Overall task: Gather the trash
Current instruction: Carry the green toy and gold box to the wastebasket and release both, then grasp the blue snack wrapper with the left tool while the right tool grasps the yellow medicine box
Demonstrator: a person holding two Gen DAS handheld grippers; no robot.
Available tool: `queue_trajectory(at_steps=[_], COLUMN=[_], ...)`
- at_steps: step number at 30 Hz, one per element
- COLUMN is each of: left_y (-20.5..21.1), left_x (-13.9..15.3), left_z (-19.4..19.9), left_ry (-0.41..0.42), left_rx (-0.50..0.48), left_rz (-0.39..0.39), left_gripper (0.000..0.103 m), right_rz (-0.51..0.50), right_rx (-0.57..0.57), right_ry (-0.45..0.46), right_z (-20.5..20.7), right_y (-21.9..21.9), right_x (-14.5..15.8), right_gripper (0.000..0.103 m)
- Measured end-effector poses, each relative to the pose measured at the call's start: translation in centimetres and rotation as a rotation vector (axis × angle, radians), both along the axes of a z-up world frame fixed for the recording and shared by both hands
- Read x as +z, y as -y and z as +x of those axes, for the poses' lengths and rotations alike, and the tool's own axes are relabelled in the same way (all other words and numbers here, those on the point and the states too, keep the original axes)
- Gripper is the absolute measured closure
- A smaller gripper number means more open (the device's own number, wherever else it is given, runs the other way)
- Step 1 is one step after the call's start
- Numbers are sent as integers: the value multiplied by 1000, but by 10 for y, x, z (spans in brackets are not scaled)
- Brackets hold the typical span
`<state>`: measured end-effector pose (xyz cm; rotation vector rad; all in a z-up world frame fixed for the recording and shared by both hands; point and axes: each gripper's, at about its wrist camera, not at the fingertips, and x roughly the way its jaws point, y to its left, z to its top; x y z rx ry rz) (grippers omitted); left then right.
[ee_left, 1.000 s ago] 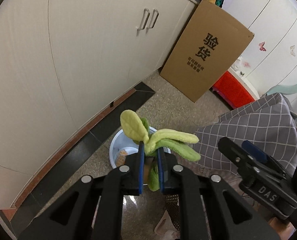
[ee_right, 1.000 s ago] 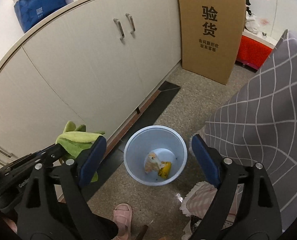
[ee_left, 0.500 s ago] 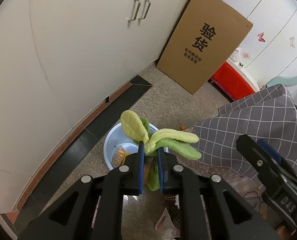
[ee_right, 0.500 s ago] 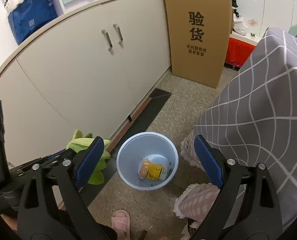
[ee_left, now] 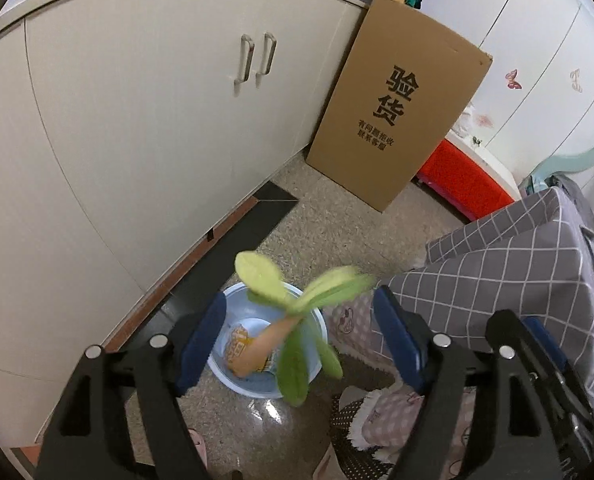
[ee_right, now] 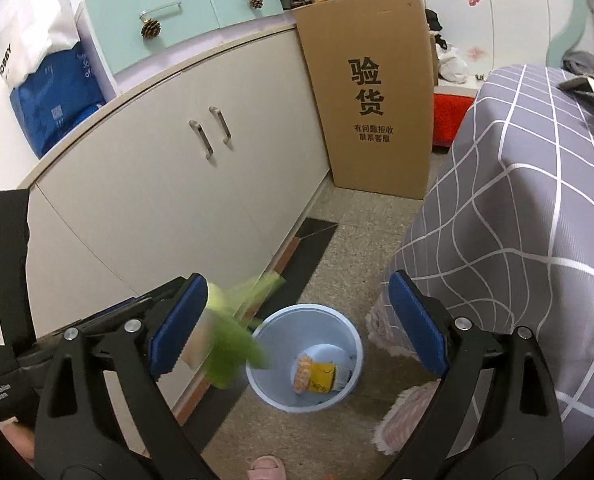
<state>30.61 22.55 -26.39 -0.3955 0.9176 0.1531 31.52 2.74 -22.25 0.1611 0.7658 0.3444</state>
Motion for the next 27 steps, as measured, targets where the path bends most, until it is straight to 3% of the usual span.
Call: queue_trajectory(at_steps=[12,21,27], left_y=[-1,11,57], left_x=[20,76,120], left_z=[-39,-82,-92], left_ry=[28,135,223], left_rx=[23,38,-34], left_rz=[-4,41,67], left_gripper=[28,27,26], right_rz=[11,67,100], right_rx=[36,47,-7], right_ry=[-5,98,144], right_z=[-16,-51,-66], right_y=[0,16,57], right_x=[18,74,107], right_gripper=[12,10,9])
